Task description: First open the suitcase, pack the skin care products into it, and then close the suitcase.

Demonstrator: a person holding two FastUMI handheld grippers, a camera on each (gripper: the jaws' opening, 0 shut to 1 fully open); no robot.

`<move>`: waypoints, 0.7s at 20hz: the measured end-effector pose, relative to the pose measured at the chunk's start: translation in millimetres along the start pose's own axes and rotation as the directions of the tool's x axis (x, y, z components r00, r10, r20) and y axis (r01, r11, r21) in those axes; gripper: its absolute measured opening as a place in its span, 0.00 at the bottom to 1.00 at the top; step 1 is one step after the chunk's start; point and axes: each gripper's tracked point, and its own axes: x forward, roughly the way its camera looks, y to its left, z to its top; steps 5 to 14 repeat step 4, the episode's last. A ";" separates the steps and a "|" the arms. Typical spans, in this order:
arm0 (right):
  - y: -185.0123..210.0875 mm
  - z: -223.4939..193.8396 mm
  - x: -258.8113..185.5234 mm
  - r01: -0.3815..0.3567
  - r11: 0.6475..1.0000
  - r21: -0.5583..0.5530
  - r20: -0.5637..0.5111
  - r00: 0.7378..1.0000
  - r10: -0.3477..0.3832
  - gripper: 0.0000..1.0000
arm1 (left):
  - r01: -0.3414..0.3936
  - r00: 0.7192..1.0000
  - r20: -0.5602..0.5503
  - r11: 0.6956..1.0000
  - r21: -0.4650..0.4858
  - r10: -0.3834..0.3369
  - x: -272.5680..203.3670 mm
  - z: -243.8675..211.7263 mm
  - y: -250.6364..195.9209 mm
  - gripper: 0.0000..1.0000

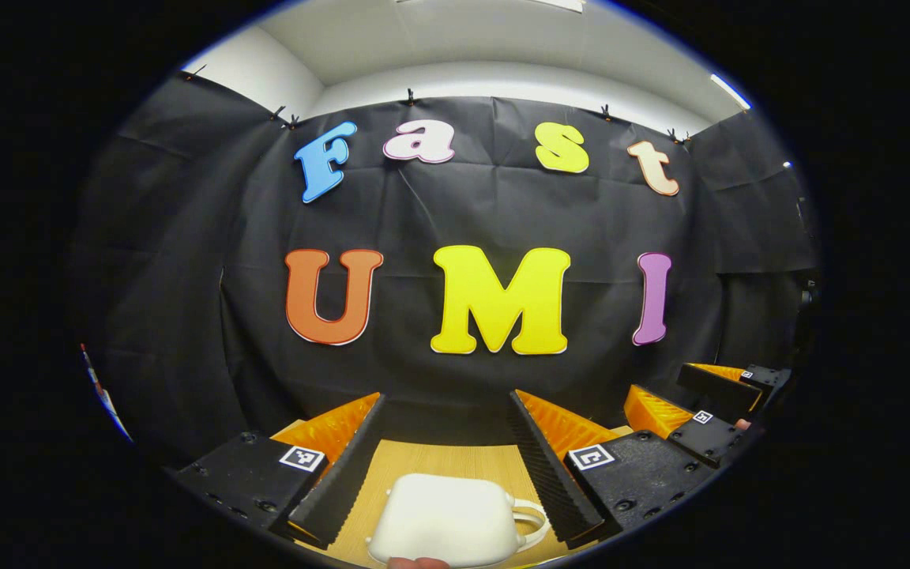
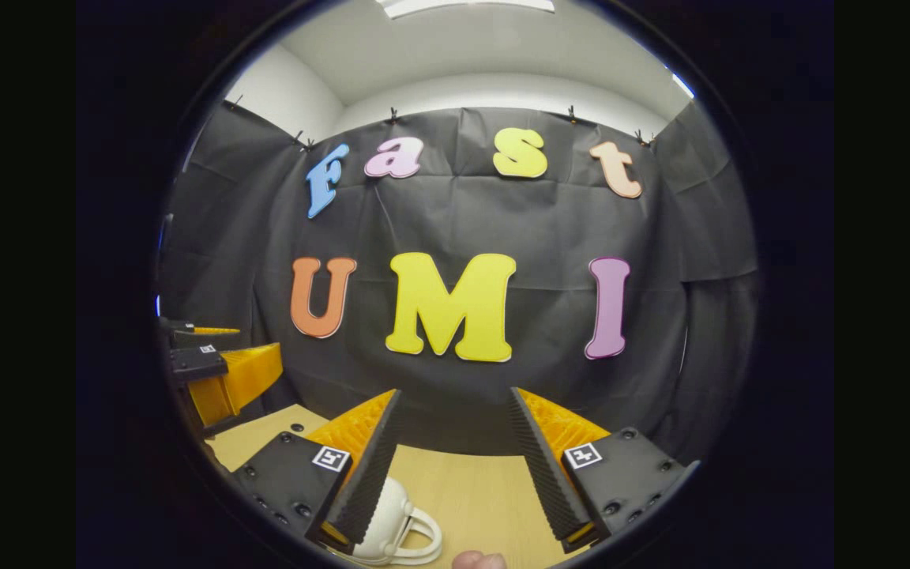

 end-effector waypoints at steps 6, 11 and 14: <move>6.9 1.0 1.4 -0.026 1.000 -0.016 0.000 1.000 0.026 0.80 | -0.005 1.000 -0.011 1.000 -0.013 0.005 -3.3 -1.5 -1.1 0.96; 6.9 1.0 1.4 -0.026 1.000 -0.016 0.000 1.000 0.026 0.80 | -0.005 1.000 -0.011 1.000 -0.013 0.005 -3.3 -1.5 -1.1 0.96; 6.9 1.0 1.4 -0.026 1.000 -0.016 0.000 1.000 0.026 0.80 | -0.005 1.000 -0.011 1.000 -0.013 0.005 -3.3 -1.5 -1.1 0.96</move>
